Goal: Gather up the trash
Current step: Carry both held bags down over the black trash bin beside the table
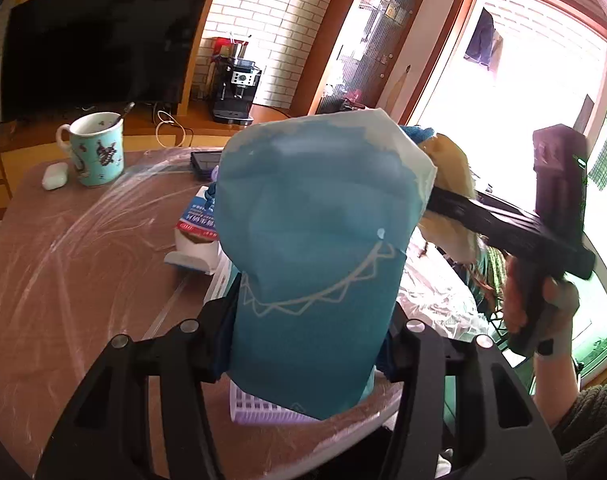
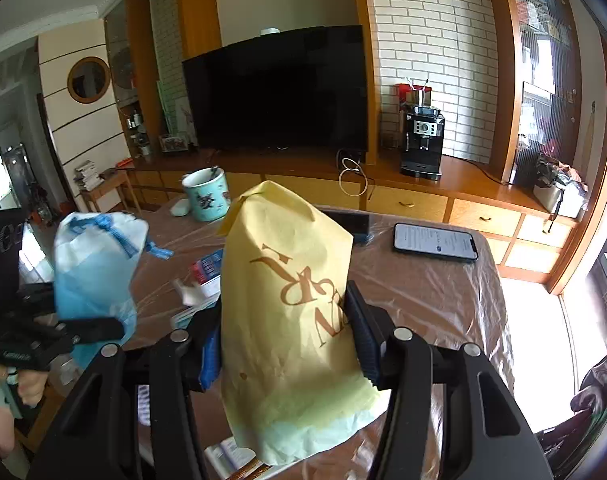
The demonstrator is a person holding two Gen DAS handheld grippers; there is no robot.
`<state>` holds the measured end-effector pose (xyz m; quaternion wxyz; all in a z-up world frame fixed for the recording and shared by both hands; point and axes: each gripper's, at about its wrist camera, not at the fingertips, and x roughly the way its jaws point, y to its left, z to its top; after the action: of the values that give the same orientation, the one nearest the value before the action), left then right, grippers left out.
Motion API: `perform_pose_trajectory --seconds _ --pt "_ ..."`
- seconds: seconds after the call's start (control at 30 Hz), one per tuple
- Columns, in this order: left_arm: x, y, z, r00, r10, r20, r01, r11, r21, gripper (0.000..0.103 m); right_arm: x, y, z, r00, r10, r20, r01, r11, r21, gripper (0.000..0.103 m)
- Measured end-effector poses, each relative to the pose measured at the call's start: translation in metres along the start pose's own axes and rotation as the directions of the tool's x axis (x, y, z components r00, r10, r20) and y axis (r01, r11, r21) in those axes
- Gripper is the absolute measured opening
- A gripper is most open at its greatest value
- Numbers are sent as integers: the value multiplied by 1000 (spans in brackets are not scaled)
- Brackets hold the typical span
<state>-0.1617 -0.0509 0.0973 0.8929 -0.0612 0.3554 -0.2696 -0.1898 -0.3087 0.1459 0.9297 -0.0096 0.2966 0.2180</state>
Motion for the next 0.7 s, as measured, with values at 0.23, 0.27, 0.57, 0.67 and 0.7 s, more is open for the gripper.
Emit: perform_pose_trajectory --seconds 0.23,0.27,0.57,0.67,0.7 --pt "-21 -10 -23 1000 14 3 -14 1000 19 55 -29 22 -40 998 50 -28 -50 999 -5 53" --pt "-25 -13 -28 1000 14 4 -14 1000 23 55 -33 26 -46 998 57 -32 -57 998 -7 53" --pt "-49 -27 -61 1000 -5 -19 6 999 46 55 -66 57 -95 991 121 -55 -121 993 -10 54" --pt "-53 -30 -73 999 -8 -40 11 998 58 55 -73 62 -108 988 137 -68 -137 991 -6 54" --pt "-54 -32 -78 999 -12 -53 16 998 59 55 -75 63 -111 988 139 -71 -140 990 -5 54"
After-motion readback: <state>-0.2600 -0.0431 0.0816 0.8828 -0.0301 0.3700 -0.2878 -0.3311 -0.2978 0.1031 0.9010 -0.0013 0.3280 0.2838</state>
